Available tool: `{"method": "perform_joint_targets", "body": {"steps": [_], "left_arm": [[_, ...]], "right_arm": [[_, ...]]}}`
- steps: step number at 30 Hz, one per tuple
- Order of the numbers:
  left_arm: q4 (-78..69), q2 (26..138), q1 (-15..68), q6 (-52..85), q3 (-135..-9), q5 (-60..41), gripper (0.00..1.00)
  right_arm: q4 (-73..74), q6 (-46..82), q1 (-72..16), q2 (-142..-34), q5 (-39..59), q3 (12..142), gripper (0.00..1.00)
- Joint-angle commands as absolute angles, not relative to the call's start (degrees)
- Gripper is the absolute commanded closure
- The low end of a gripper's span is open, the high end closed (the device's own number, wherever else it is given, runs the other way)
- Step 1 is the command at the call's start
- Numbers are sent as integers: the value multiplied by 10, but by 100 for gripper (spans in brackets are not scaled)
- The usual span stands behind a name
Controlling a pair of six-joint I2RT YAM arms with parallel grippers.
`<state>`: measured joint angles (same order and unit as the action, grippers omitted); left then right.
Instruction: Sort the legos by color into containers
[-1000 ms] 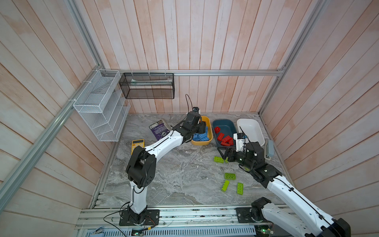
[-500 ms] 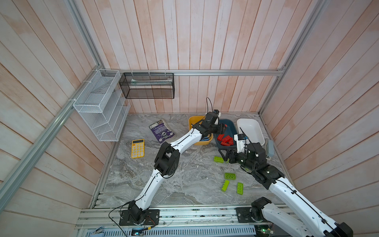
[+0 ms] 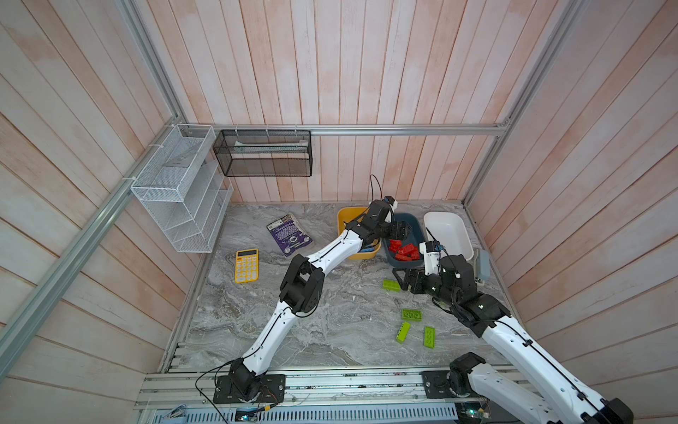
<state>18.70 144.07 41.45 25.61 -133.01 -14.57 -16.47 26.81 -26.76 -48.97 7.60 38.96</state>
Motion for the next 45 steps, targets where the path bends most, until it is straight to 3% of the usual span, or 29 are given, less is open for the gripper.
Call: {"method": "perform_joint_targets", "body": {"steps": [1,11,18,23,37,45], "left_arm": [[168,1348,401,247,-1288,-135,0],[37,1033,397,223,-926,-22,0],[-6,845,408,243,-702,27,0],[4,744,413,259,-580,57,0],[48,671,413,267,-453,95,0],[65,666,413,269,-434,94,0]], "right_arm": [[-208,276,-282,-499,30,400,14],[-220,304,-344,-621,-76,413,6],[-146,352,-346,-715,-78,409,2],[-127,385,-346,-779,-68,414,6],[-91,376,-346,-892,-87,442,6],[-107,346,-351,-954,-118,478,15]]}}
